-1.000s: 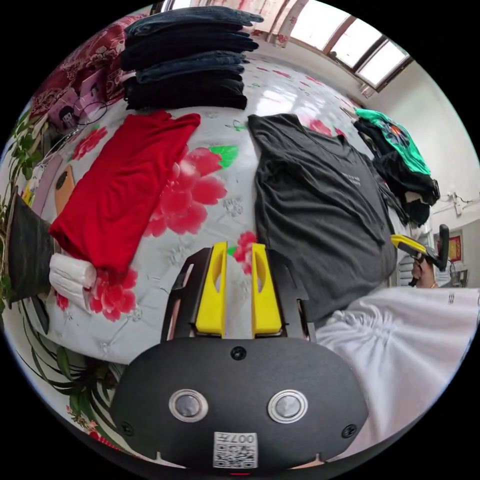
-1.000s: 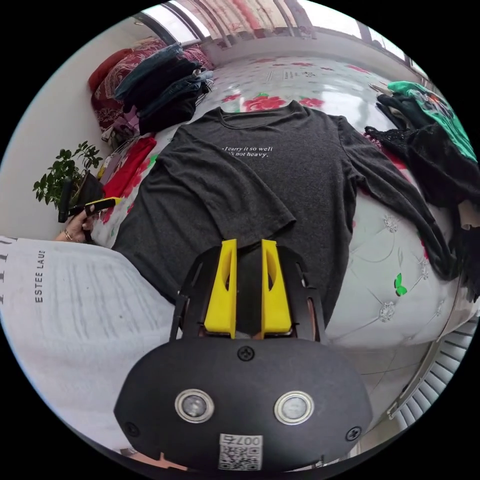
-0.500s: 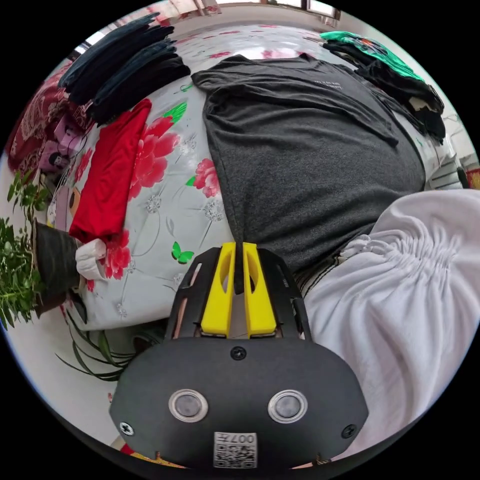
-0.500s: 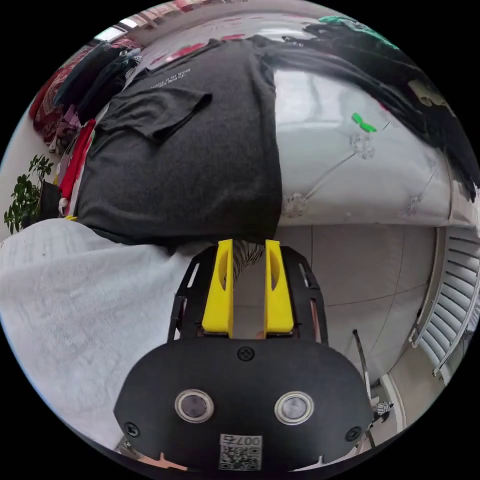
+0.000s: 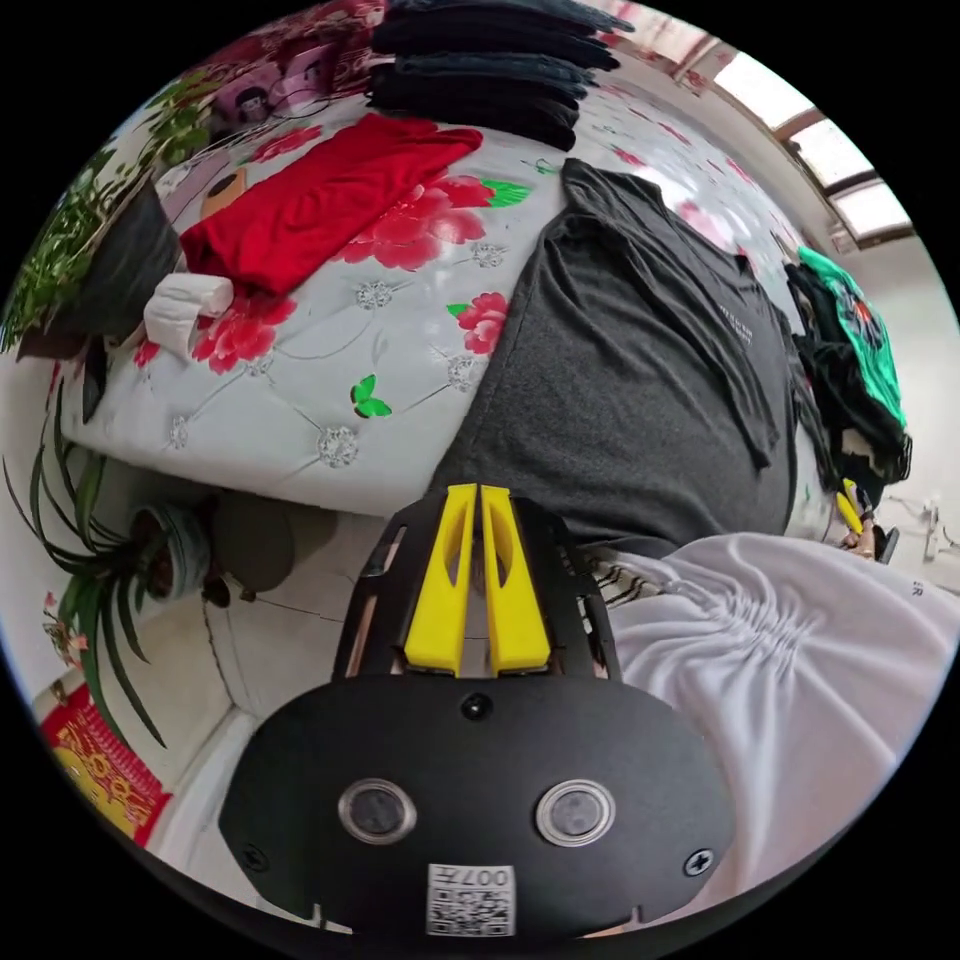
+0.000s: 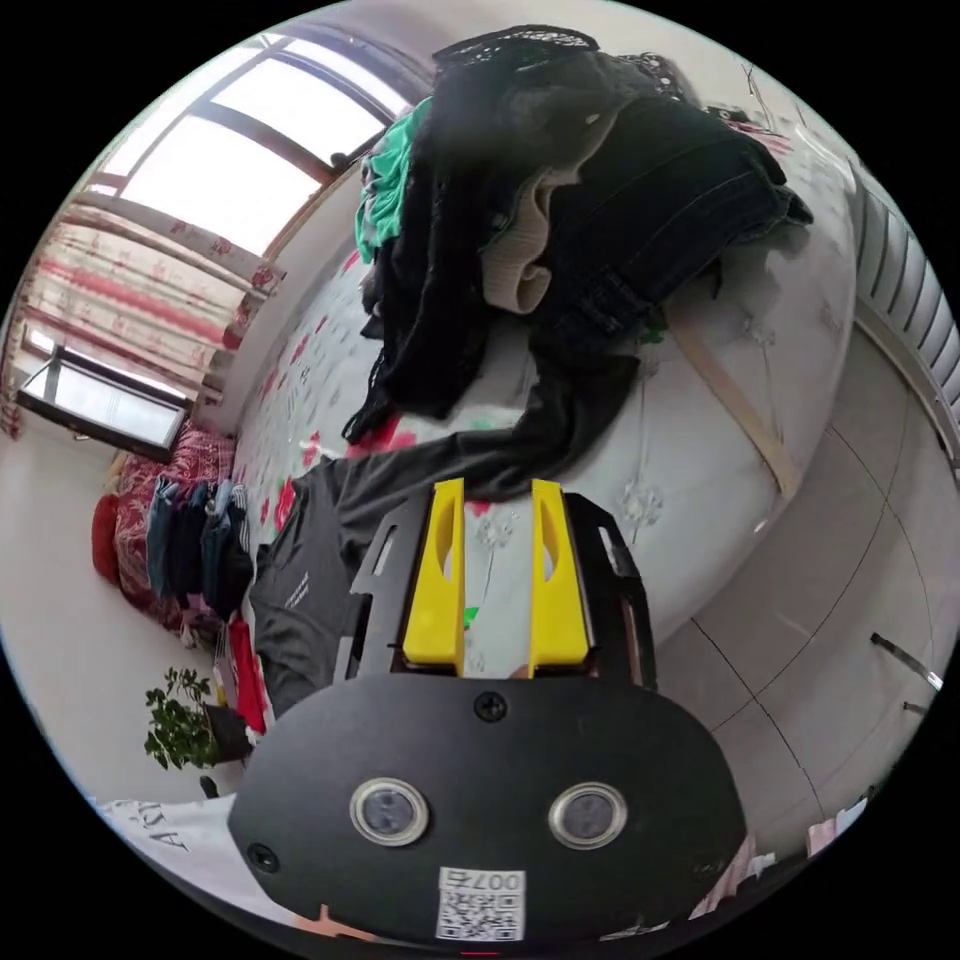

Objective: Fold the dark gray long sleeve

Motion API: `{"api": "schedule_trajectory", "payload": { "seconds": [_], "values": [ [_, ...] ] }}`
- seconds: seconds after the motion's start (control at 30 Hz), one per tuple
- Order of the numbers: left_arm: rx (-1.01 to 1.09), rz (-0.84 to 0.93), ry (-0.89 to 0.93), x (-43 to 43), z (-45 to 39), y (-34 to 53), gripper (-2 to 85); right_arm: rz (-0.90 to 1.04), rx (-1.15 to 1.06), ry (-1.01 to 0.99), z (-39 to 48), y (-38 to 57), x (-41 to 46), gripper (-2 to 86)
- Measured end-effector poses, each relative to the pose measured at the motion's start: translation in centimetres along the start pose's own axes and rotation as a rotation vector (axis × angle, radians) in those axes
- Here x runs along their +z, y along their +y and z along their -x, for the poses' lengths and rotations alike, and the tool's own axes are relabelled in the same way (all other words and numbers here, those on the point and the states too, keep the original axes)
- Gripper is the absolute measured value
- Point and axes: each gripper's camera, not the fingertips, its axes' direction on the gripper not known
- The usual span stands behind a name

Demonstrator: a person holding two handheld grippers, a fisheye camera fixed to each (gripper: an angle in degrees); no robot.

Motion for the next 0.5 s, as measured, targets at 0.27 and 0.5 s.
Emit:
{"api": "schedule_trajectory", "payload": {
  "seconds": [0.27, 0.5],
  "values": [
    [-0.006, -0.005, 0.012, -0.4, -4.6, 1.5, -0.8, 0.078, 0.134, 0.127, -3.2, -5.0, 3.5, 4.9],
    [0.116, -0.039, 0.026, -0.3, -7.6, 1.8, 0.5, -0.070, -0.143, -0.293, 2.5, -4.7, -1.4, 1.6]
  ]
}}
